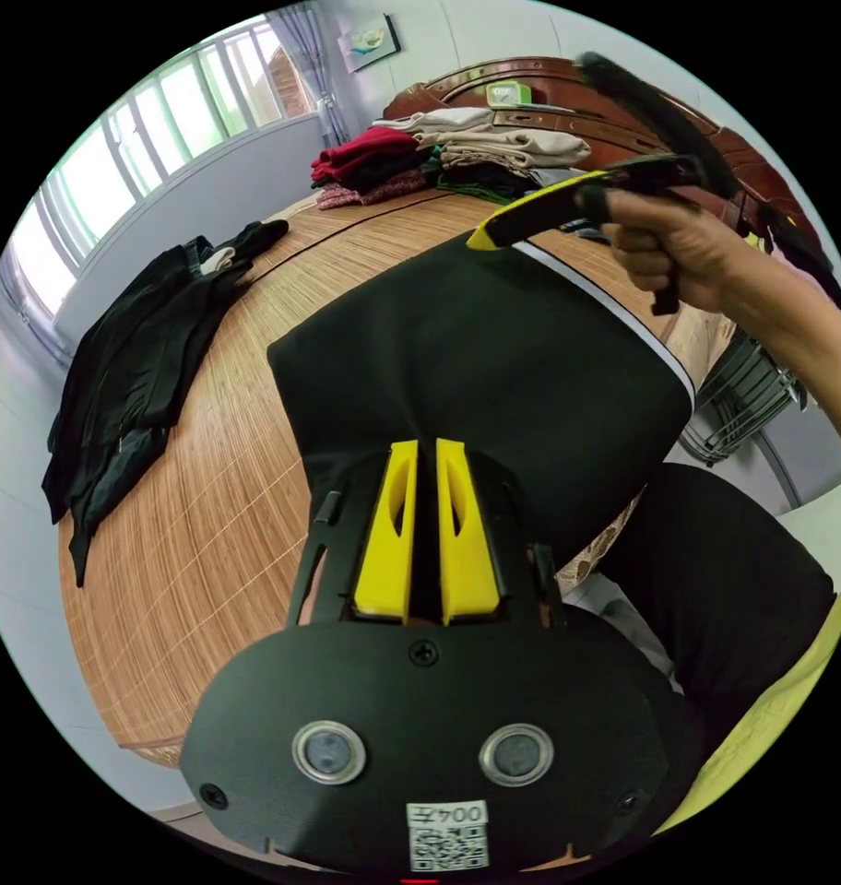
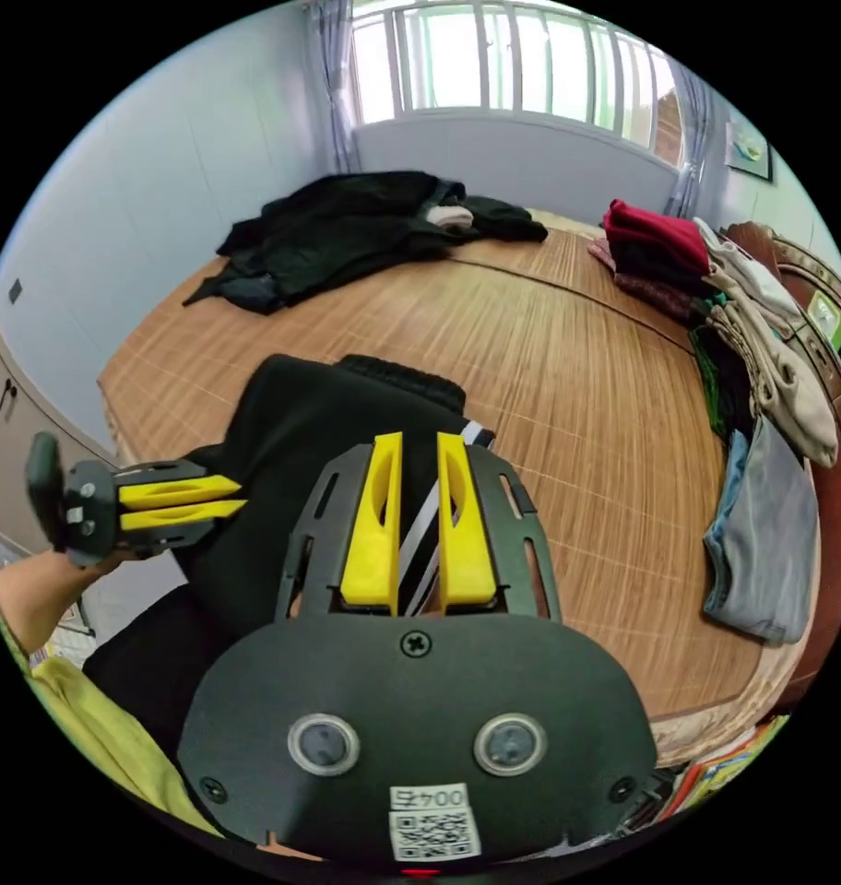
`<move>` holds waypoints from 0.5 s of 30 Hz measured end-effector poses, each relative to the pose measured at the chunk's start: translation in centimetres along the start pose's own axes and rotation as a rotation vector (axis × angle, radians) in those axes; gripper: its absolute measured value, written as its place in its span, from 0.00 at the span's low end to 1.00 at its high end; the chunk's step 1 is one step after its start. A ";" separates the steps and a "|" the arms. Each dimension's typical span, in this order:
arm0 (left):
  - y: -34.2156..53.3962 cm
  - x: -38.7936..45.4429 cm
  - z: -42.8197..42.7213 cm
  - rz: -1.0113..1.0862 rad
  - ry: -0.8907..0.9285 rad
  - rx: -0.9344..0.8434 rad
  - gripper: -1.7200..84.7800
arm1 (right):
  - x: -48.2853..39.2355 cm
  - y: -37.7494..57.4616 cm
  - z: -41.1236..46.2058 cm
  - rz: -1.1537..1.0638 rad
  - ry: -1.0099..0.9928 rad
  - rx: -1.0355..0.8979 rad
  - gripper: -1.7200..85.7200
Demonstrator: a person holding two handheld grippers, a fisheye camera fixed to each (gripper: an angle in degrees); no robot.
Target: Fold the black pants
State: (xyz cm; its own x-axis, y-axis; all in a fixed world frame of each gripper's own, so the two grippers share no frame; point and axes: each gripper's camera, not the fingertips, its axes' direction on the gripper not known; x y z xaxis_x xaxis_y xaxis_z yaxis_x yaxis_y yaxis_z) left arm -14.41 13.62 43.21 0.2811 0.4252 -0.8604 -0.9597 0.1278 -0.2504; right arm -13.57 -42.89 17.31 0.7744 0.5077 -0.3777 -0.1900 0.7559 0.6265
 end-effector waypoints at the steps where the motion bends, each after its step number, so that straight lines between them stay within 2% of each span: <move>1: -0.2 -0.2 -0.6 0.015 -0.008 -0.004 0.05 | 0.4 -0.7 1.9 0.010 0.030 -0.079 0.08; 2: -0.5 -0.3 -1.2 0.035 -0.017 -0.008 0.05 | 0.8 -0.8 3.6 0.016 0.032 -0.145 0.08; 7: -1.7 -1.0 -3.5 0.064 -0.031 -0.030 0.04 | 4.0 -0.9 3.9 0.113 -0.123 -0.126 0.08; 12: -1.6 -4.5 -6.8 -0.006 0.053 0.014 0.04 | 5.0 1.9 -1.6 0.153 -0.182 0.038 0.09; 15: -1.9 -7.3 -11.1 -0.041 0.134 0.101 0.04 | 4.4 5.4 -3.6 0.150 -0.208 0.088 0.10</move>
State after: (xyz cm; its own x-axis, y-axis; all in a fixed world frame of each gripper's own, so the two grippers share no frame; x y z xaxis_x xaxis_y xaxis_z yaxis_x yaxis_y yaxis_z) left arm -14.63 0.32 45.01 0.3110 0.2956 -0.9032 -0.9402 0.2346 -0.2470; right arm -13.29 -35.09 16.59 0.8507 0.5085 -0.1334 -0.2661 0.6353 0.7249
